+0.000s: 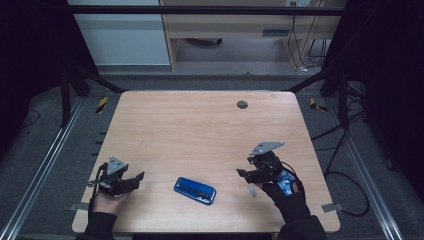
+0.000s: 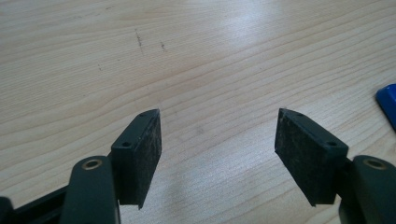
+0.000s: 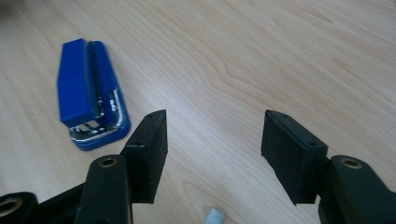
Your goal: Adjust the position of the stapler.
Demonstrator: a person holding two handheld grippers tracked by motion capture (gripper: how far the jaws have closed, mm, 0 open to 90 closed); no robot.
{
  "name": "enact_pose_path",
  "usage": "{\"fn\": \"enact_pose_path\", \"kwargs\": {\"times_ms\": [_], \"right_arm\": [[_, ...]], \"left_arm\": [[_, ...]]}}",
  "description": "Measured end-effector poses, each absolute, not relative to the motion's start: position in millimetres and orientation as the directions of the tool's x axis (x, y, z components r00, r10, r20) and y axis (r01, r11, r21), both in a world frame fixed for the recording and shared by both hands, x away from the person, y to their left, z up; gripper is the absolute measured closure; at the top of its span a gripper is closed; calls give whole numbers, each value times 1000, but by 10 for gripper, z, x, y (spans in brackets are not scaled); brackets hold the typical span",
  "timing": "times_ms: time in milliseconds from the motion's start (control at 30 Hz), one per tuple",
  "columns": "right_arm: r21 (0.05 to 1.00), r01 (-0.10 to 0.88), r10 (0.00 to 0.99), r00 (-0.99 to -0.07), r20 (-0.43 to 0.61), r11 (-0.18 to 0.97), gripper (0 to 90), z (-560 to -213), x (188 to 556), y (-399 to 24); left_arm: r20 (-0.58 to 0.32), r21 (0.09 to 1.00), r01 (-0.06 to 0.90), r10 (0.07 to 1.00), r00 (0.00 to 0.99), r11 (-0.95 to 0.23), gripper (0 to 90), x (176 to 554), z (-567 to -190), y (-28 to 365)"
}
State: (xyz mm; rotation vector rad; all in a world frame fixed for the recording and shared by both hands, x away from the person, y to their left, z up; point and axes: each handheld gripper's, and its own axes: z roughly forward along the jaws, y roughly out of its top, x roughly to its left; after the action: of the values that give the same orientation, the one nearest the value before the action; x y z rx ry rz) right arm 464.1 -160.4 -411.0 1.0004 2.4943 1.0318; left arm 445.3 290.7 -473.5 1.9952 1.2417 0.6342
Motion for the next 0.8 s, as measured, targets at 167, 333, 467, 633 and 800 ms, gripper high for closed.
{"fn": "enact_pose_path", "kwargs": {"times_ms": [167,333,467,633,800], "right_arm": [[691,488,654,-756,29,534,413,-4045,4659,-1440],[664,475,611,-791,33,577,420,-3981,4676,-1270],[636,457,566,-824,39,622,432,-3957,4687,-1063],[618,437,525,-850,46,653,438,-3946,4689,-870],[616,414,493,-869,47,670,442,-3953,4678,-697]], "left_arm": [[47,762,570,903,427,-309,316,4456,-4743,2900],[48,756,574,901,430,-314,314,4462,-4752,2891],[52,751,578,901,430,-319,314,4468,-4756,2890],[54,746,582,900,432,-324,314,4475,-4760,2887],[57,745,581,899,435,-328,313,4476,-4761,2882]]}}
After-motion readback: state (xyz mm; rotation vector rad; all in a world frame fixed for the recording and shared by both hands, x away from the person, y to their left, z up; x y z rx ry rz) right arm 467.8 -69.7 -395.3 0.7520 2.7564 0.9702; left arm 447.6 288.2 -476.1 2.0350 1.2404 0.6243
